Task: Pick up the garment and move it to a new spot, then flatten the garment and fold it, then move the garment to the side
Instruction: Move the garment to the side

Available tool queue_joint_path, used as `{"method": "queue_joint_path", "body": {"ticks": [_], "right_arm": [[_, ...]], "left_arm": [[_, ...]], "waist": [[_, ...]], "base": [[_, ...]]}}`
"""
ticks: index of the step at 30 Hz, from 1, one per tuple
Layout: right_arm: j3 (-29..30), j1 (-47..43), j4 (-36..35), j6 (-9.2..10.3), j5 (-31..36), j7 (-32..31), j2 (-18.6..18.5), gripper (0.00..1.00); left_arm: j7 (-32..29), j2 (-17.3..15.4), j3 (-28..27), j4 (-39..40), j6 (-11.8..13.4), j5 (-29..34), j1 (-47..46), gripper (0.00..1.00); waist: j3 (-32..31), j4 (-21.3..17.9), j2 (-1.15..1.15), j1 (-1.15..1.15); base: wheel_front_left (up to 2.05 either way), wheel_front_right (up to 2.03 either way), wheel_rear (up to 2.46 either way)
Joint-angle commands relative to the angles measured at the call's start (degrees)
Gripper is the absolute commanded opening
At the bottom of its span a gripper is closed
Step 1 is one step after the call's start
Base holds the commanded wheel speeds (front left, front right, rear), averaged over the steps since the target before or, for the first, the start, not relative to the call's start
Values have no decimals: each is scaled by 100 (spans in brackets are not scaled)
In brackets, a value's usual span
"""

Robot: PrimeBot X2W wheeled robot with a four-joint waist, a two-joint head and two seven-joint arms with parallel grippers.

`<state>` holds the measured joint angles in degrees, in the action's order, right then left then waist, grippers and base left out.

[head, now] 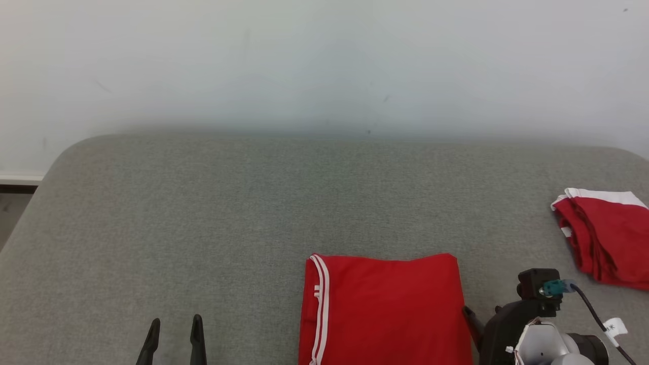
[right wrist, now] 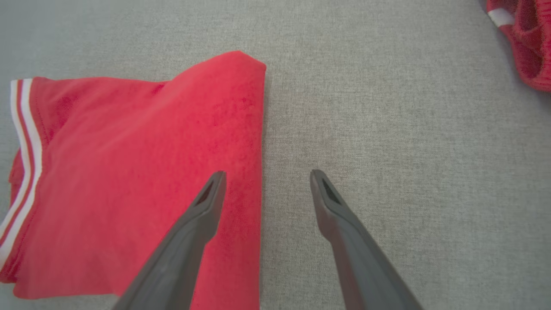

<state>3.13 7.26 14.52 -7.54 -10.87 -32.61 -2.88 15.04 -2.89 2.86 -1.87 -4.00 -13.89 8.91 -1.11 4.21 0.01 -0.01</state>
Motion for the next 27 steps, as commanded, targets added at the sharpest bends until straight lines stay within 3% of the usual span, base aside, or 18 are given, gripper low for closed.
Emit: {"method": "queue_joint_path", "body": {"ticks": [1, 19, 20, 21, 22, 23, 24, 27], "right_arm": [[-19, 93, 54, 15, 55, -63, 2, 100], [-50, 512, 1226, 14, 419, -548, 15, 100], [-71, 544, 1273, 13, 413, -547, 17, 96], [-92, 576, 1317, 4, 422, -539, 18, 51], [-105, 598, 1353, 3, 438, -528, 18, 35], [-124, 613, 1376, 3, 473, -509, 18, 12], [-133, 647, 1383, 3, 496, -486, 18, 0], [-109, 730, 1355, 8, 587, -409, -3, 0]], "left_arm": [[16, 1, 5, -20, 3, -12, -65, 100], [16, 1, 82, -106, -91, -43, -200, 100], [16, 1, 83, -100, -88, -46, -207, 100], [16, 2, 86, -100, -88, -49, -216, 100], [16, 2, 101, -113, -91, -54, -226, 100], [16, 1, 111, -124, -93, -59, -228, 100], [16, 1, 116, -130, -90, -66, -235, 100], [16, 1, 130, -127, -86, -85, -299, 100]], "waist": [[19, 90, -1, 1], [321, 584, -1, 1], [336, 586, -1, 1], [355, 586, -1, 1], [366, 586, -1, 1], [375, 582, -1, 1], [387, 572, -1, 1], [424, 515, -1, 1]], "base": [[0, 0, 0], [0, 0, 0], [0, 0, 0], [0, 0, 0], [0, 0, 0], [0, 0, 0], [0, 0, 0], [0, 0, 0]]}}
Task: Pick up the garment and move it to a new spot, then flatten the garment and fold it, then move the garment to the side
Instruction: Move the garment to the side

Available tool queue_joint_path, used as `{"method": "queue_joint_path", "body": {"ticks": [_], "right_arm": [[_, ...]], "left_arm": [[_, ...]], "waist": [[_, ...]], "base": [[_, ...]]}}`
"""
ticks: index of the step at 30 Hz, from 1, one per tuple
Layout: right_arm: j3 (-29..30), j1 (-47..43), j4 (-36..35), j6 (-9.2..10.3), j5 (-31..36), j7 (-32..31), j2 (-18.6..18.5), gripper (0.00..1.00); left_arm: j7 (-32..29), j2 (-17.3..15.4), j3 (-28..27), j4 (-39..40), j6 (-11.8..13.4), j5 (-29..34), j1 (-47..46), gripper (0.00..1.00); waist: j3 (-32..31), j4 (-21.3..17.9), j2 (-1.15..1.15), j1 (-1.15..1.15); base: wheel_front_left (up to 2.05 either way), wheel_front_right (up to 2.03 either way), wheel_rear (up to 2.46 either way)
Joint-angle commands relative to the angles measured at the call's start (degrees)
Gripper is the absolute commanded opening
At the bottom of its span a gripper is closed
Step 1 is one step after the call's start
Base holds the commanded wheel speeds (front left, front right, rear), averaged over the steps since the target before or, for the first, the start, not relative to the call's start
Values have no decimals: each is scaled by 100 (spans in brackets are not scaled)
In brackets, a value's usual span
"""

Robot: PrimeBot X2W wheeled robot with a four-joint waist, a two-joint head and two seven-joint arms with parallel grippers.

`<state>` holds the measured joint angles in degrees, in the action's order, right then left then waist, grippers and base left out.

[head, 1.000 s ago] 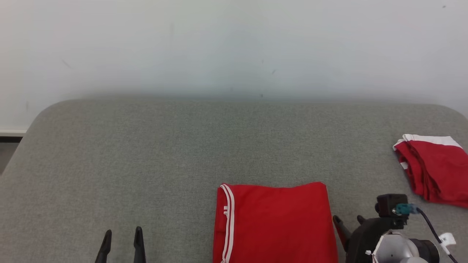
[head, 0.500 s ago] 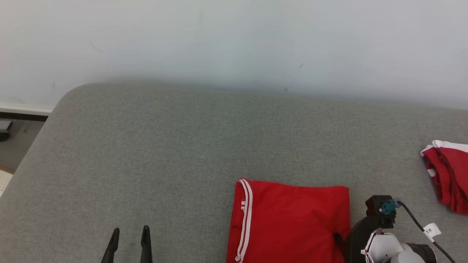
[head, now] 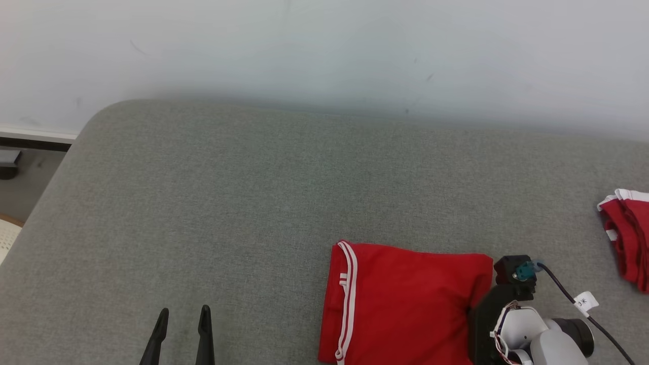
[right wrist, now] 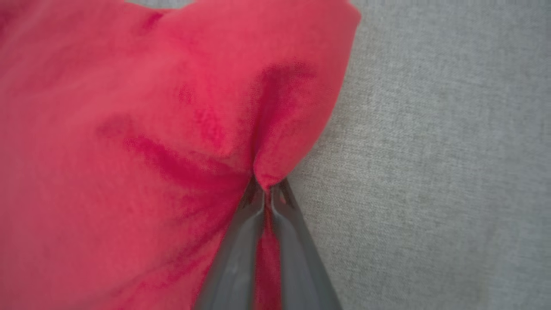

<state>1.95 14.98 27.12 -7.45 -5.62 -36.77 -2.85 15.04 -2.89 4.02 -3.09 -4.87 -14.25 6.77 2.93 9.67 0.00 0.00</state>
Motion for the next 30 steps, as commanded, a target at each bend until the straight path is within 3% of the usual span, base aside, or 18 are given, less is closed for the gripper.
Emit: {"method": "queue_joint_path", "body": {"ticks": [1, 10, 17, 24, 30], "right_arm": [[8, -42, 95, -1, 62, 6, -6, 0], [247, 466, -647, 8, 763, -255, -22, 0], [721, 1047, -1280, 7, 1171, -699, -501, 0], [1136, 1799, -1319, 7, 1051, -997, -974, 0], [1669, 2432, -1018, 7, 1048, -873, -923, 0]], "left_arm": [[16, 1, 14, -5, 1, -49, -85, 100], [16, 1, 6, 167, -2, -88, -269, 100], [16, 0, 29, 178, -19, -116, -434, 100], [16, 1, 86, 128, -128, -14, -699, 100], [15, -2, 57, 112, -200, 125, -870, 100]], "waist": [[21, -31, 0, 0], [280, -413, 0, 0], [458, -790, 0, 0], [755, -1035, 0, 0], [1057, -1117, 0, 0]], "base": [[0, 0, 0], [0, 0, 0], [0, 0, 0], [0, 0, 0], [0, 0, 0]]}}
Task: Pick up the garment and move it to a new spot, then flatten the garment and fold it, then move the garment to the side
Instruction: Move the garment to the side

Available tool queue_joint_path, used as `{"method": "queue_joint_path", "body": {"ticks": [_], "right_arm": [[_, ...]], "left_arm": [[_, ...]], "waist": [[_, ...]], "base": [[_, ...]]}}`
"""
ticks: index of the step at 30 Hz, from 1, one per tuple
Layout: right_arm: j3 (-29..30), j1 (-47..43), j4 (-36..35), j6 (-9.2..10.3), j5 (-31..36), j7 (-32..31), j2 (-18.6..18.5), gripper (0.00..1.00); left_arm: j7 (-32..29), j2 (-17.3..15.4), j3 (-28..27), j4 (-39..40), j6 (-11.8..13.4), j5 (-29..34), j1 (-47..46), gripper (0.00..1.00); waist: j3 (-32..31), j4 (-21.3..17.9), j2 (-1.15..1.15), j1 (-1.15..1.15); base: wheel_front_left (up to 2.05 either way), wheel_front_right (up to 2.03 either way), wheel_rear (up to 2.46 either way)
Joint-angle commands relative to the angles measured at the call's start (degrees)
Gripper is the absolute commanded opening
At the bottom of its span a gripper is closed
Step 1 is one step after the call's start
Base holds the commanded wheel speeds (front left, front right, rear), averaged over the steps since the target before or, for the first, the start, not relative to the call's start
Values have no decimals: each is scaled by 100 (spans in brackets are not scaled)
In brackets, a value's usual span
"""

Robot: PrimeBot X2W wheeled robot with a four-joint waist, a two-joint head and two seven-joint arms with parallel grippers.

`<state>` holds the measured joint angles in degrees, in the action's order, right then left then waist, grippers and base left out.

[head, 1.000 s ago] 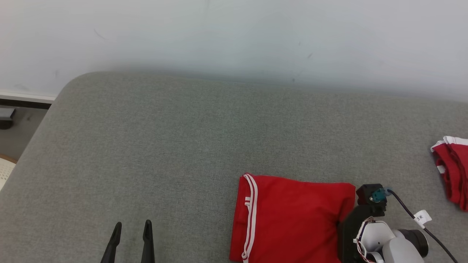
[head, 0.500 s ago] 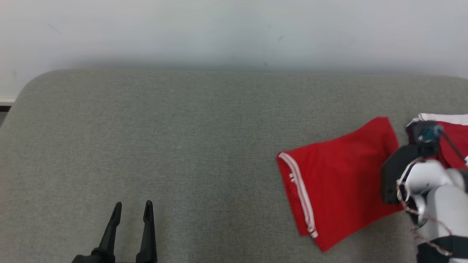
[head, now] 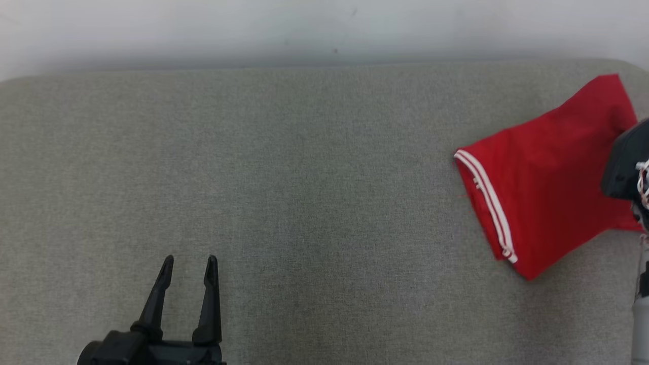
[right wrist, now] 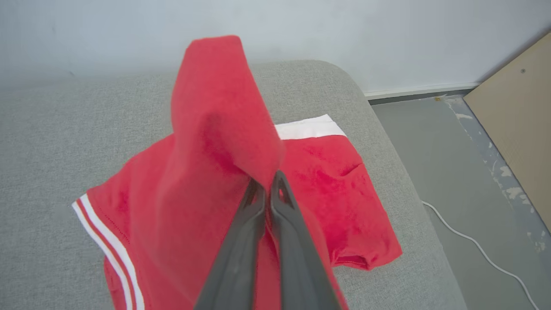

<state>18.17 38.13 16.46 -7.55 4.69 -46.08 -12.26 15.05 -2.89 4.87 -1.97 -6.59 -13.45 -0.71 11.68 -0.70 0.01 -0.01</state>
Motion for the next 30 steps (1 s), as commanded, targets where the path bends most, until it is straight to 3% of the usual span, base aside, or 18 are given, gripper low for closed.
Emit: {"method": "queue_joint_path", "body": {"ticks": [1, 17, 25, 26, 27, 30], "right_arm": [[122, 207, 137, 17, 68, 90, 35, 0], [1341, 570, 129, 17, 964, 457, -314, 0], [1719, 590, 496, 17, 1959, 1108, -520, 0], [1755, 602, 525, 17, 2077, 1210, -524, 44], [1817, 617, 560, 17, 2167, 1286, -502, 100], [1984, 633, 638, 17, 2383, 1538, -424, 100]], "left_arm": [[14, -7, -25, -9, -43, 65, -144, 100], [14, -146, 148, -88, -85, 220, -531, 100], [14, -310, 335, -33, -88, 263, -689, 100], [14, -323, 358, -23, -89, 270, -696, 100], [14, -350, 368, -18, -89, 290, -690, 100], [14, -365, 372, 37, -89, 332, -697, 100]], "waist": [[233, -84, -1, 1], [758, -151, -1, 1], [1038, -49, -1, 1], [1054, -26, -1, 1], [1062, -11, -1, 1], [1038, 8, -1, 1]], "base": [[0, 0, 0], [0, 0, 0], [0, 0, 0], [0, 0, 0], [0, 0, 0], [0, 0, 0]]}}
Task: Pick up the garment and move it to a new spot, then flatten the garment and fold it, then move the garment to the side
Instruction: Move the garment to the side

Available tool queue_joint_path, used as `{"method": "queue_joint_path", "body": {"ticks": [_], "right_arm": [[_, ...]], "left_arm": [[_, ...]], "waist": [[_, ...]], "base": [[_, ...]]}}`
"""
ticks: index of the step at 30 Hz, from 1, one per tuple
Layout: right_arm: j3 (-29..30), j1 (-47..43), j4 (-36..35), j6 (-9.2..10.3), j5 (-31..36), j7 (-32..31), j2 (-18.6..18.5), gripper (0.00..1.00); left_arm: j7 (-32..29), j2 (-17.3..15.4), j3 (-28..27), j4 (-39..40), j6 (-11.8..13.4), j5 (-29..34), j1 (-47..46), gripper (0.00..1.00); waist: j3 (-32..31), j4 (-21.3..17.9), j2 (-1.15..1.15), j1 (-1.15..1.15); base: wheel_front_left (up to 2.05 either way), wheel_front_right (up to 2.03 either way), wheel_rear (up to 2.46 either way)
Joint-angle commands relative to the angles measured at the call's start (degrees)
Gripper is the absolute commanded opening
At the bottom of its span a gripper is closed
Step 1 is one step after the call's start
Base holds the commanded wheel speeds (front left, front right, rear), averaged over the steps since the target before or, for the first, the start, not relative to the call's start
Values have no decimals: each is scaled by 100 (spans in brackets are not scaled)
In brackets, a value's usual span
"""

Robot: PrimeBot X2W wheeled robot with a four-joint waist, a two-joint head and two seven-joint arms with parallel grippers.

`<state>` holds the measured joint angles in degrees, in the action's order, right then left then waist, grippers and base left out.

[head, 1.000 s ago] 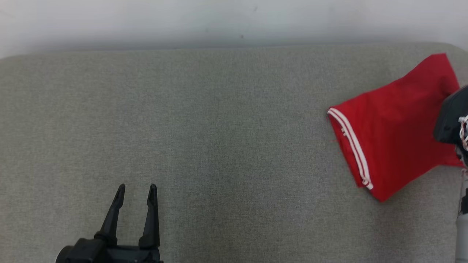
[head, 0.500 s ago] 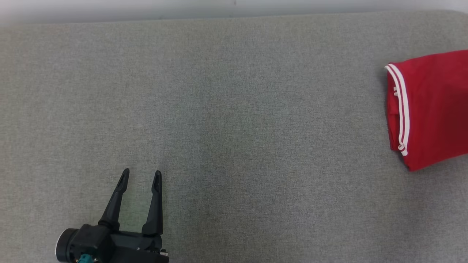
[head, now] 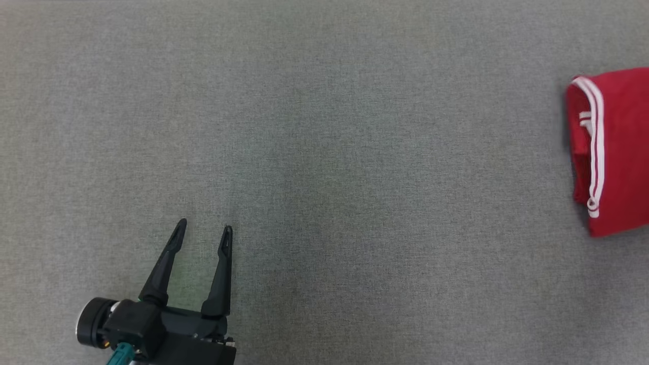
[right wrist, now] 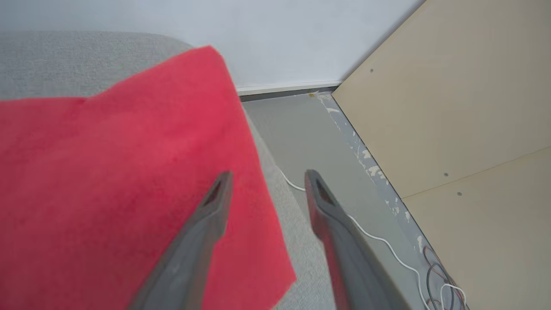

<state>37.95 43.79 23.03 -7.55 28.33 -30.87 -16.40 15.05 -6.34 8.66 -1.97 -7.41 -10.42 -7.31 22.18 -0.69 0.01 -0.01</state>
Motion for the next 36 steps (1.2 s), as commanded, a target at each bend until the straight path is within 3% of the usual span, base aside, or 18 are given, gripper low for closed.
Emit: {"method": "queue_joint_path", "body": {"ticks": [1, 10, 16, 26, 36], "right_arm": [[50, 58, -2, 17, 76, 134, 15, 100], [-87, -327, 109, 17, 96, 838, 403, 100], [-732, -875, -152, 17, -682, 1672, 757, 100], [-2131, -2270, -842, 17, -2399, 2919, 1238, 100], [-2923, -3609, -1365, 17, -2939, 3533, 1351, 100]], "left_arm": [[14, -16, -14, 63, -7, 35, -31, 100], [14, 71, -128, 278, -8, -73, 238, 100], [14, 226, -404, 284, -4, -292, 497, 100], [14, 330, -803, 114, 243, -369, 873, 100], [14, 344, -936, -62, 315, -447, 1156, 100]], "waist": [[-45, 12, -1, 1], [-621, -51, -1, 1], [-1133, -118, -1, 1], [-1856, -123, -1, 1], [-2184, -42, -1, 1]], "base": [[0, 0, 0], [0, 0, 0], [0, 0, 0], [0, 0, 0], [0, 0, 0]]}}
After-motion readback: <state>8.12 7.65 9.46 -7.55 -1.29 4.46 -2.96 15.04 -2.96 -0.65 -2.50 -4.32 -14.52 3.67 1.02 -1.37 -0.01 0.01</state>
